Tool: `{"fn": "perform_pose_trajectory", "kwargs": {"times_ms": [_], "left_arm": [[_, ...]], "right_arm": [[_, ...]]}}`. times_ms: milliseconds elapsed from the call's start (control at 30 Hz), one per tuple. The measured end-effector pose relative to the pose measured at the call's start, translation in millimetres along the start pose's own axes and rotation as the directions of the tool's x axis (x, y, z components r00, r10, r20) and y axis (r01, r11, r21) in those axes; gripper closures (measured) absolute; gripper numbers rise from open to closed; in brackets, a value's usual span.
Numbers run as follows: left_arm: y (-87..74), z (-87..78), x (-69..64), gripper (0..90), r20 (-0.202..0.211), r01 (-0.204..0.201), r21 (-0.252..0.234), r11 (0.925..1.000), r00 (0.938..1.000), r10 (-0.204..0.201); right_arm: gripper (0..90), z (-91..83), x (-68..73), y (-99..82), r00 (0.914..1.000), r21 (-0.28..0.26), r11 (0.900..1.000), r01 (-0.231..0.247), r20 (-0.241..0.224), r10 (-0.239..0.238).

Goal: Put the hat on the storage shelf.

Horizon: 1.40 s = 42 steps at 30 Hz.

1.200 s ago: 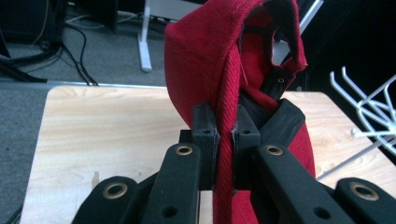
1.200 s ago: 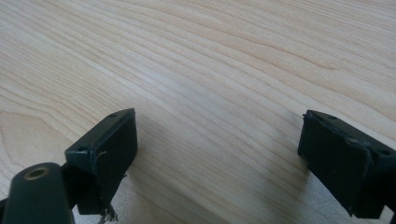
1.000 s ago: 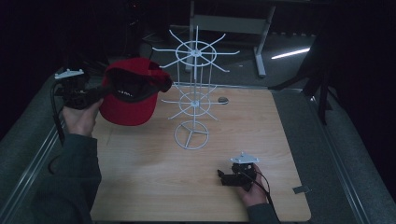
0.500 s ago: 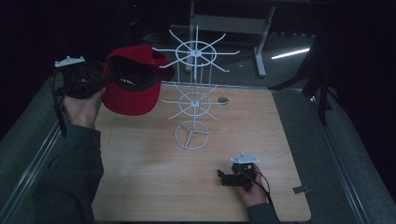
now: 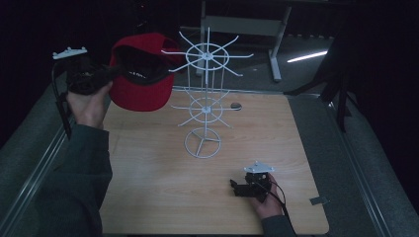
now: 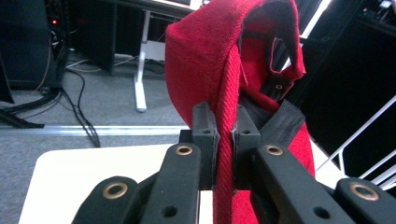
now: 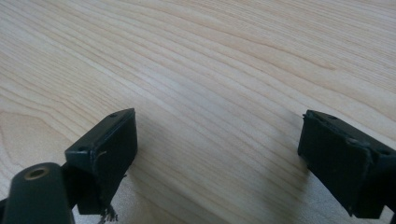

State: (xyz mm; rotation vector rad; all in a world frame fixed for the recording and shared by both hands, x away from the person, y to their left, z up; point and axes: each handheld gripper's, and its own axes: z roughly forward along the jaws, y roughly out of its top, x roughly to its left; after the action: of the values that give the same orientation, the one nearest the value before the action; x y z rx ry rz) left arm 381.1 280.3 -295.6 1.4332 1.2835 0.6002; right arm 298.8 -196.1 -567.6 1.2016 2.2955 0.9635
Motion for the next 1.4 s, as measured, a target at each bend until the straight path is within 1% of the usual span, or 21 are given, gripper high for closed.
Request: {"fn": "perform_pose_trajectory", "kwargs": {"times_ms": [200, 367, 633, 867, 1400], "left_arm": [[8.7, -1.4, -6.1, 84.5, 0.017, -0.002, -0.016, 0.9999, 0.9998, 0.003], [16.6, -1.3, -13.9, 84.5, 0.018, -0.023, -0.025, 0.9994, 0.9995, 0.024], [22.7, -2.1, -19.0, 84.5, 0.023, -0.034, -0.042, 0.9985, 0.9991, 0.035], [23.8, -1.7, -19.0, 84.5, 0.02, -0.031, -0.053, 0.9981, 0.9993, 0.032], [26.4, -4.2, -20.3, 84.5, 0.027, -0.032, -0.109, 0.9936, 0.999, 0.035]], "right_arm": [[11.7, 0.0, 0.0, 0.0, 1.0, 0.0, 1.0, 0.0, 0.0, 0.0], [11.7, -0.1, 0.1, 0.0, 1.0, 0.001, 1.0, -0.002, -0.001, 0.002], [11.7, 0.0, -0.1, 0.0, 1.0, 0.001, 1.0, 0.001, -0.001, -0.001], [11.7, 0.0, -0.1, 0.0, 1.0, 0.001, 1.0, 0.001, -0.001, -0.001], [11.7, -0.1, -0.1, 0.0, 1.0, 0.001, 1.0, 0.001, -0.001, -0.001]]}}
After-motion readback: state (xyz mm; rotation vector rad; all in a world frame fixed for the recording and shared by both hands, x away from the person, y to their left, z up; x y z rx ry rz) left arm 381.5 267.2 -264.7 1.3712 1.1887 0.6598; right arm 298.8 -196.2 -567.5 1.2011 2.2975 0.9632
